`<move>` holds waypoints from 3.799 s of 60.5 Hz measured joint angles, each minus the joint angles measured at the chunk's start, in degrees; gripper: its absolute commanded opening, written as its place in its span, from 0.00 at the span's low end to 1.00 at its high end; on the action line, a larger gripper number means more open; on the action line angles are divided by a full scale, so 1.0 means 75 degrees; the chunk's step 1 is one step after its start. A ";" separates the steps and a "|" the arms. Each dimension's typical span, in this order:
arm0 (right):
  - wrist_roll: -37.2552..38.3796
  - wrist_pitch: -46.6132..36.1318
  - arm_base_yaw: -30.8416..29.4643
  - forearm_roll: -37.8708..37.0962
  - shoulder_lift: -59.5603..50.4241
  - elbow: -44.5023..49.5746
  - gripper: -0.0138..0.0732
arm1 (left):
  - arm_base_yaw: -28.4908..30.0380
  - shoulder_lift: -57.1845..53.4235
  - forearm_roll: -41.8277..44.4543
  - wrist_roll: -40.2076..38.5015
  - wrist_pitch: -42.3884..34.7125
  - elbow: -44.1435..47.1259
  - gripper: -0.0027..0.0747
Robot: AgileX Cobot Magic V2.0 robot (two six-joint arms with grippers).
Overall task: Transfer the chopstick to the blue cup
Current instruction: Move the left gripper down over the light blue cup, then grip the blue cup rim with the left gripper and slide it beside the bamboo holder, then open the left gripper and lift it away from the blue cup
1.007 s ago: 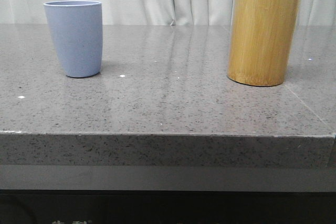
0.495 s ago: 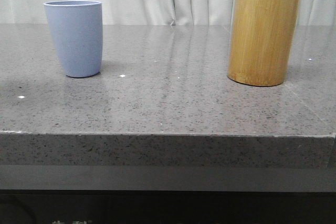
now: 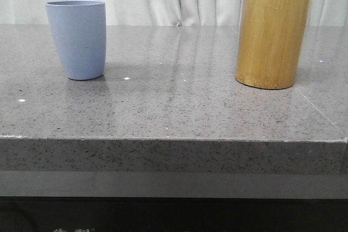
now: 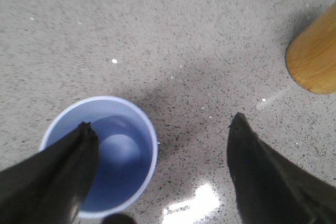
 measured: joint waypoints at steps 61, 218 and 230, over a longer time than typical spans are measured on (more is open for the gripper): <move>0.0000 0.0014 0.0000 0.0000 0.0000 0.0000 0.79 | -0.0016 0.1371 0.0167 0.0000 0.0561 -0.0339 0.01; 0.0000 0.0058 0.0000 0.0000 0.0000 0.0000 0.79 | -0.2223 0.2061 0.0103 0.0000 0.1786 -0.3012 0.57; 0.0000 0.0071 0.0000 0.0000 0.0000 0.0000 0.79 | -0.2223 0.2061 0.0103 0.0000 0.2034 -0.3226 0.24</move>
